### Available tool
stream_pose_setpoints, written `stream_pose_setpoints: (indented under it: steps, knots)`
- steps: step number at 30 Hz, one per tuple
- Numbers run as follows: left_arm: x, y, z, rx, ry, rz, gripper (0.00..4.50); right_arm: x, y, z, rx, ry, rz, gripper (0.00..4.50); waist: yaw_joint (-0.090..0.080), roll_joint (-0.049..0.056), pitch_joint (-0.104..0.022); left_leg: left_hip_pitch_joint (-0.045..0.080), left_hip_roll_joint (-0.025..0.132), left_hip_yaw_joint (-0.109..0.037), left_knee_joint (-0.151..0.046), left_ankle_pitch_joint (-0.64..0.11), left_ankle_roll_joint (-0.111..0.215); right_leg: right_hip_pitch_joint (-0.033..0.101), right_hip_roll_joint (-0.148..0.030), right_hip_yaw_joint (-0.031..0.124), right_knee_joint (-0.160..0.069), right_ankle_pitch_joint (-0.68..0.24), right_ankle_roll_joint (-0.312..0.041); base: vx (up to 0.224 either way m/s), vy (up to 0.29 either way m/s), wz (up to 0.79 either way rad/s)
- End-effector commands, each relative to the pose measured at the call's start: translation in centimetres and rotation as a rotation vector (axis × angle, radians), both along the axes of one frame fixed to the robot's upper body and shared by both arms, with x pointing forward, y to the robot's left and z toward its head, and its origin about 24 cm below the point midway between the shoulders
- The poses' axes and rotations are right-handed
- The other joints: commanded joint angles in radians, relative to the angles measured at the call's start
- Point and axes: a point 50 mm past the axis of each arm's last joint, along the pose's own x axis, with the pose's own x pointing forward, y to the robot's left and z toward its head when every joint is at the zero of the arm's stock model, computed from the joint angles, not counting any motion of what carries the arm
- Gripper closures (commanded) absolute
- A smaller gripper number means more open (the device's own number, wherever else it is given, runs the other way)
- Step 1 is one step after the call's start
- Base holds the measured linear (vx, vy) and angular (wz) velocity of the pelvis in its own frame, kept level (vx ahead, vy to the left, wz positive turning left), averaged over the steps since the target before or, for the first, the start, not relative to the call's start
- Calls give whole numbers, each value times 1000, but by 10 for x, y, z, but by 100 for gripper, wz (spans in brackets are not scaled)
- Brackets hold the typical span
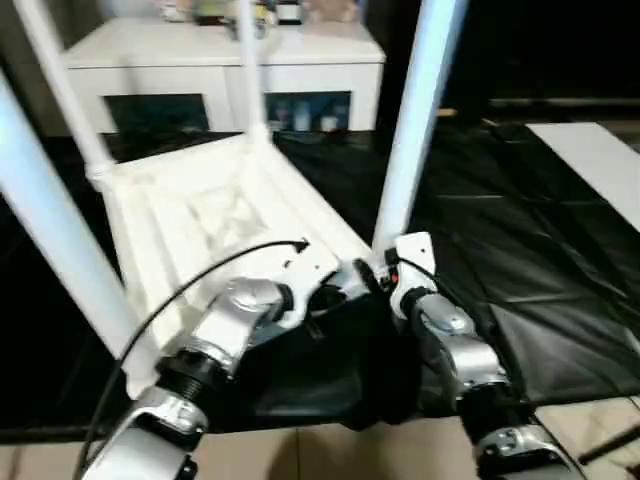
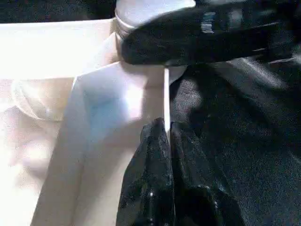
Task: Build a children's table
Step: Rotate leg to tighten
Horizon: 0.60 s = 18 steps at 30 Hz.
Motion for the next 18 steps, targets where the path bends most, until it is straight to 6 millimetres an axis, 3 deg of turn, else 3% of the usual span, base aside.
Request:
stream_pose_setpoints:
  steps: [1, 3, 5, 9, 11, 12, 15, 18]
  knots:
    - [-9, 8, -11, 22, 49, -47, 450, -9, 7, -2, 17, 15, 154, 66, 2, -6, -39, 2, 38, -24, -93, -482, 10, 20, -50, 17, -75, -533, -90, 0, 0, 0]
    - [-20, 11, -8, 3, 63, -182, 450, -17, -6, 5, 16, -10, 347, 66, 11, -9, -42, -5, 43, -18, -92, -408, 34, 26, -52, 24, -69, -464, -113, 0, 0, 0]
    - [-25, 12, -6, -17, 74, -231, 450, -20, -11, 7, 11, -16, 400, 66, 16, -11, -47, -5, 46, -15, -88, -371, 43, 28, -50, 27, -58, -392, -141, 0, 0, 0]
    - [-38, 19, -2, -38, 133, -362, 450, -32, -27, 11, 2, 15, 582, 66, 24, -11, -45, 0, 47, -3, -77, -330, 62, 19, -44, 33, -46, -341, -194, 29, -15, 3]
    - [-39, 21, -1, -40, 144, -375, 450, -34, -29, 12, -2, 20, 608, 66, 31, -7, -51, 6, 49, 2, -71, -291, 68, 19, -42, 34, -38, -275, -221, 75, -31, 10]
    - [-40, 23, 1, -44, 151, -383, 450, -34, -30, 13, -4, 23, 625, 66, 38, -6, -53, 6, 49, 5, -66, -242, 73, 20, -39, 33, -29, -201, -243, 79, -30, 10]
    - [-43, 27, 5, -56, 171, -418, 450, -36, -32, 16, 0, 19, 688, 66, 51, -4, -60, -5, 48, 9, -53, -122, 98, 33, -35, 27, 4, -6, -292, 67, -17, 2]
    - [-43, 28, 6, -56, 174, -423, 450, -37, -32, 17, 5, 21, 705, 66, 59, -6, -62, -4, 48, 12, -47, -99, 108, 36, -34, 25, 9, 36, -302, 17, -3, -1]
